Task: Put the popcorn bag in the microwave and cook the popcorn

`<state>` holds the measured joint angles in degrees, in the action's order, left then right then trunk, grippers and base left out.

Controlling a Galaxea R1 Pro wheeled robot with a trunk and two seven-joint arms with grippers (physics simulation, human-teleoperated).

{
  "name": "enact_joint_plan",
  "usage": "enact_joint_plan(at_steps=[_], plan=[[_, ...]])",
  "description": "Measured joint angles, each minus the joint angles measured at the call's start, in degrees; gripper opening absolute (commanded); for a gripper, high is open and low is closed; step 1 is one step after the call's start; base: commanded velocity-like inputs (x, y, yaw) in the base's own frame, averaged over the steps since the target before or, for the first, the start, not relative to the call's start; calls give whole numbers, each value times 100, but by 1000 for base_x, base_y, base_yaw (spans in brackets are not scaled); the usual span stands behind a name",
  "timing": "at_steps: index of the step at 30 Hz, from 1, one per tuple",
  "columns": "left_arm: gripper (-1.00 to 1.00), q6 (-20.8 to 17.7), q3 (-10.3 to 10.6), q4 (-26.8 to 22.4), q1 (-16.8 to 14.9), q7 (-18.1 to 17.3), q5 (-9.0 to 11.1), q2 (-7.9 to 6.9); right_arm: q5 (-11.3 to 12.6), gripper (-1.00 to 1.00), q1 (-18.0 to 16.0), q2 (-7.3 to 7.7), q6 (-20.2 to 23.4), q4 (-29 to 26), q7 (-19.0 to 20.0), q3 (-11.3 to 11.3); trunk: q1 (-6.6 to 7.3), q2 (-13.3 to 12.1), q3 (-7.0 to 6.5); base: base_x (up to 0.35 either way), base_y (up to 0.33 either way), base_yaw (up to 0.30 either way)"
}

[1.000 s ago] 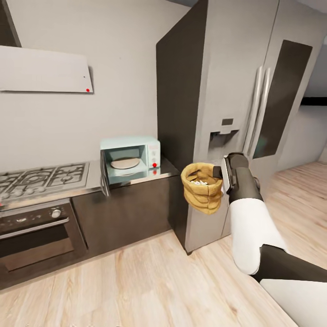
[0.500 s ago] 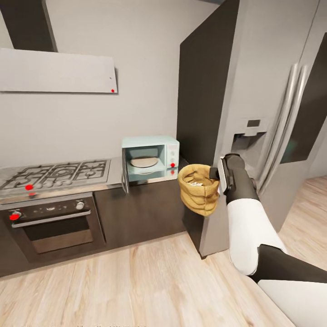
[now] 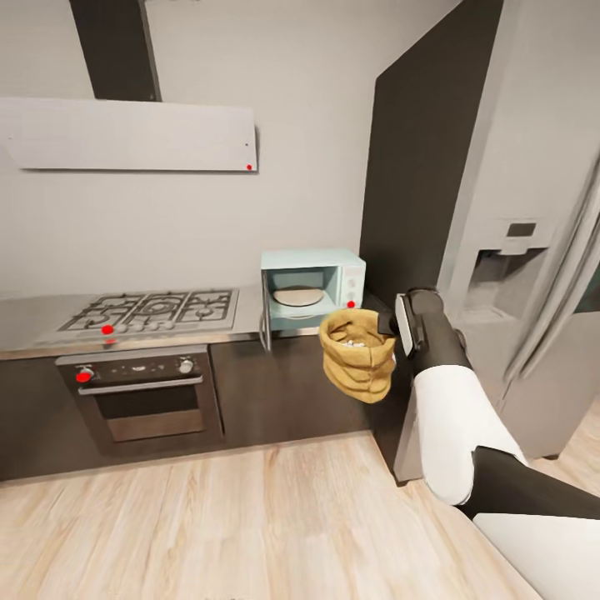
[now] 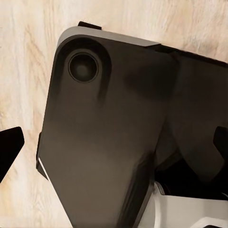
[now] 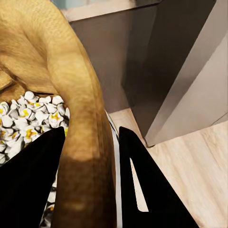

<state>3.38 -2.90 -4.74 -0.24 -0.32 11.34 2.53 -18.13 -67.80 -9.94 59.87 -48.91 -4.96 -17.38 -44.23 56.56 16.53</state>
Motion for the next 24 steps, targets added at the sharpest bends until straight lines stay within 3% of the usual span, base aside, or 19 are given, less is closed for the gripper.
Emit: enact_joint_plan(at_steps=[8,24], plan=[[100,0,0,0,0,-2,0,0,-18,-100,0,0,0,-18,2,-19,0,0,0,0,0,265],[100,-1,0,-1,0,-1,-15,8,-35,-100,1,0,1,-80,-6,-23,0,0,0,0,0,13]])
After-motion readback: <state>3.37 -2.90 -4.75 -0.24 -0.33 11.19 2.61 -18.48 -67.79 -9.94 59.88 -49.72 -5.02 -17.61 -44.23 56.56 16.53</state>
